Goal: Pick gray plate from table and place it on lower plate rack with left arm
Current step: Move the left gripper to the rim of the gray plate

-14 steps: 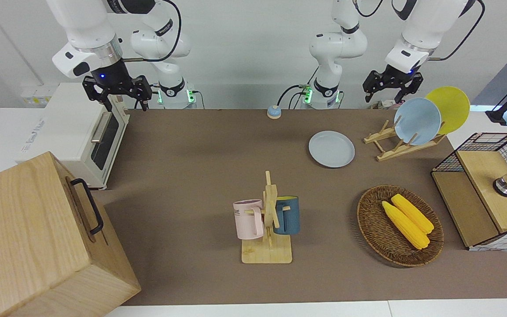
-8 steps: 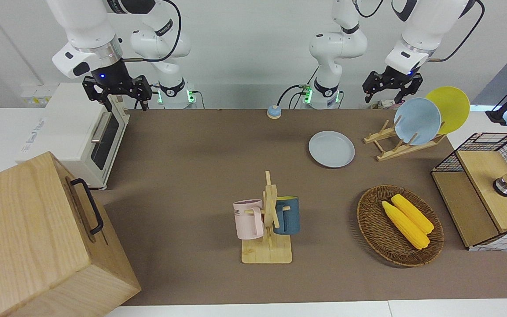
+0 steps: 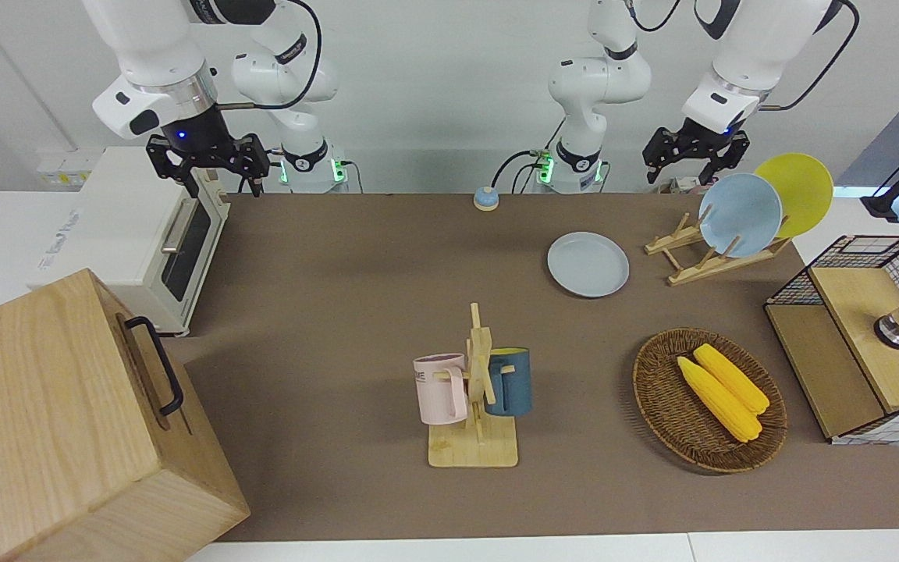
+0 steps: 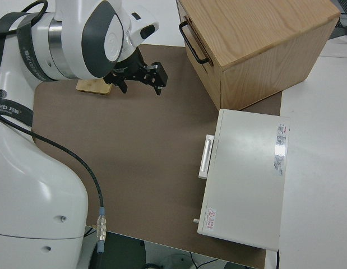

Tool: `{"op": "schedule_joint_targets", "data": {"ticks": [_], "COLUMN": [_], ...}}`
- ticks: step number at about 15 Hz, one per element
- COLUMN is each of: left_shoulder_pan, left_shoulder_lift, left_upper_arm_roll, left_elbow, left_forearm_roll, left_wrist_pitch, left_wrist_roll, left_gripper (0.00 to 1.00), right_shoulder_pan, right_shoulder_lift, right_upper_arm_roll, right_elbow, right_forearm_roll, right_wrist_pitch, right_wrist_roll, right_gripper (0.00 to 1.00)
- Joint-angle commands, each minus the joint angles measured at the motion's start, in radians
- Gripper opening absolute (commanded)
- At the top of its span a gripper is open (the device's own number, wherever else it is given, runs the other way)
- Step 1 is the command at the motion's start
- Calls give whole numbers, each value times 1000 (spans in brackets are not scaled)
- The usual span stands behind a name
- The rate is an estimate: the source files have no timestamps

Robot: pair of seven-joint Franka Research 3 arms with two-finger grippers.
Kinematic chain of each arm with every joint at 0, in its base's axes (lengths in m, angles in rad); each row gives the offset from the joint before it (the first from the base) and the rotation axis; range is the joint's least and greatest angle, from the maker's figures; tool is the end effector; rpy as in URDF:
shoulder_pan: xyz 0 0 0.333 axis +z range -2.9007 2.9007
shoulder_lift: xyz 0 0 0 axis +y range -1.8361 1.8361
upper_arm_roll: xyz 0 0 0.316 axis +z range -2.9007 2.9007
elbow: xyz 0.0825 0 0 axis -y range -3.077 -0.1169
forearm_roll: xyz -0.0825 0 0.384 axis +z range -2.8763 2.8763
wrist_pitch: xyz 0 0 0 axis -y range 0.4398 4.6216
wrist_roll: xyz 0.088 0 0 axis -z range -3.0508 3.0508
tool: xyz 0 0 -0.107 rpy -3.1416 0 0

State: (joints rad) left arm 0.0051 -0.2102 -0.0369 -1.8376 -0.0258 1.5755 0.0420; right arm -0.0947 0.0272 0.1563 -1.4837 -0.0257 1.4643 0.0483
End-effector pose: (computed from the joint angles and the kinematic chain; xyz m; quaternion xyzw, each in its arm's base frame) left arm 0.4848 -0.0199 0.6084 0.9990 -0.0360 -0.0260 0.0092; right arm 0.5515 0.0297 0.6412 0.9997 0.0056 -0.0225 0.0119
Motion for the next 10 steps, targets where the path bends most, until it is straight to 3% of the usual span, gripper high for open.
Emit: {"op": "schedule_joint_targets", "data": {"ticks": [1, 5, 10], "left_shoulder_pan": [-11, -16, -16], "left_shoulder_lift": [6, 6, -17], "left_upper_arm_roll": [8, 5, -8], "left_elbow": [11, -12, -117], "left_forearm_roll": [-6, -8, -8], "left_wrist_pitch": [-6, 1, 90], "left_wrist_roll": [7, -10, -45], "left_gripper": [995, 998, 998], "right_shoulder_pan": [7, 7, 7], "right_shoulder_lift": [0, 0, 0], "right_upper_arm_roll": [-6, -6, -6], "right_elbow": [6, 6, 6], "right_forearm_roll": [3, 3, 3], "right_wrist_pitch": [-1, -1, -2], "right_wrist_roll": [4, 4, 4], "right_gripper": [983, 983, 983]}}
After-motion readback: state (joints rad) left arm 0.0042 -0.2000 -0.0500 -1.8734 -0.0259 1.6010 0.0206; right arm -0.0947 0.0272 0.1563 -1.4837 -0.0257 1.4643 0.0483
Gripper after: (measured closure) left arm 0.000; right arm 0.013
